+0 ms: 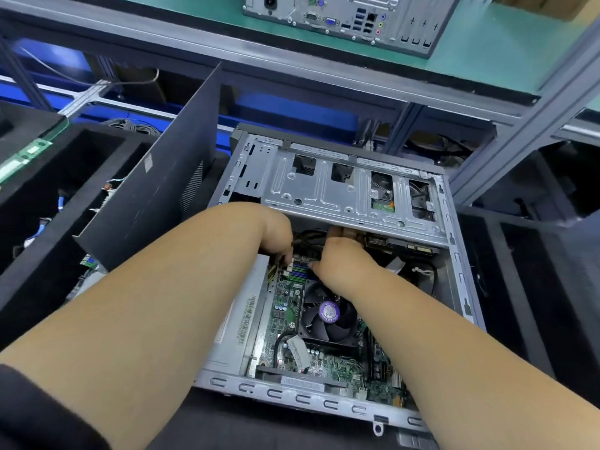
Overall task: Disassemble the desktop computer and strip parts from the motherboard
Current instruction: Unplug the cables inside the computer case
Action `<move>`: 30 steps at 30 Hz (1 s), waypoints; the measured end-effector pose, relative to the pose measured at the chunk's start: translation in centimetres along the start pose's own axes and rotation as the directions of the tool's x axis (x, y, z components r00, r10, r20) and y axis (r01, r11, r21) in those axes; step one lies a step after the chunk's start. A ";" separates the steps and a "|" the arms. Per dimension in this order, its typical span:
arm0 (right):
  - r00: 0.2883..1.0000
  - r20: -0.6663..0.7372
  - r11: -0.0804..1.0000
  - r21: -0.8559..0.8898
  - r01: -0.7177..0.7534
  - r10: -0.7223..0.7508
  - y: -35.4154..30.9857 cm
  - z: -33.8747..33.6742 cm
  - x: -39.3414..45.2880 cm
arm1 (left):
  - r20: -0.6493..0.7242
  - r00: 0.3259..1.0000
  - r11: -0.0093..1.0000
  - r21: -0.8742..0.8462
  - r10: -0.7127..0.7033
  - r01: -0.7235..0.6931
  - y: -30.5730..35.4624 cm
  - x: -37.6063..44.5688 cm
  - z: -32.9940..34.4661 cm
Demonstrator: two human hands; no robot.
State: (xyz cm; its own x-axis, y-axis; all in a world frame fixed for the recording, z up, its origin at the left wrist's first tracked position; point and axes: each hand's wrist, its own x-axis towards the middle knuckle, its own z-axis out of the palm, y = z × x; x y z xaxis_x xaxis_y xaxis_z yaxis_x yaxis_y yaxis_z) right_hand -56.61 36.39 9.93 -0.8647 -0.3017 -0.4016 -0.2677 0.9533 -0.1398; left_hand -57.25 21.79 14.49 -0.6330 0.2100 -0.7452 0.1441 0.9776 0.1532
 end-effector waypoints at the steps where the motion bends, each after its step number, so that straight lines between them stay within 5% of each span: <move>1: 1.000 0.019 1.000 0.002 -0.010 0.010 -0.1 -0.1 0.0 | -0.006 1.000 0.998 0.053 -0.022 0.023 0.1 -0.1 0.0; 5: 0.998 0.068 1.000 0.022 0.010 -0.011 -0.5 -0.6 -0.7 | 0.028 0.998 0.965 0.257 -0.061 0.052 0.2 0.5 0.3; 9: 0.992 -0.026 0.991 0.037 0.128 -0.127 -0.8 -1.0 -1.4 | -0.011 0.992 0.946 0.300 -0.127 0.125 0.4 0.4 0.3; 12: 0.969 -0.091 0.973 -0.008 0.231 -0.230 -0.7 -1.1 -1.3 | -0.009 0.990 0.953 0.267 -0.144 0.141 0.3 0.4 0.2; 16: 0.961 0.006 0.961 -0.011 0.278 -0.278 -0.8 -0.4 -0.7 | 0.026 0.994 0.983 0.156 -0.105 0.100 -0.1 0.4 0.3; 21: 0.960 0.050 0.961 -0.008 0.276 -0.275 -0.5 0.1 -0.1 | 0.005 0.998 0.985 -0.157 -0.065 0.065 -0.6 0.9 0.6; 30: 0.951 -0.082 0.937 0.163 0.308 -0.299 -0.9 -0.2 -0.5 | -0.111 0.986 0.992 -0.048 -0.124 0.119 -0.5 1.0 0.6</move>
State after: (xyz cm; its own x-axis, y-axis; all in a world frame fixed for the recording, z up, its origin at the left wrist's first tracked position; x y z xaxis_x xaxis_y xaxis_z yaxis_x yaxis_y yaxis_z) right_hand -56.03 35.70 10.48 -0.7771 -0.5705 -0.2658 -0.4485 0.7982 -0.4021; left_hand -57.48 21.48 13.27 -0.7264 0.0870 -0.6817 0.0312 0.9951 0.0938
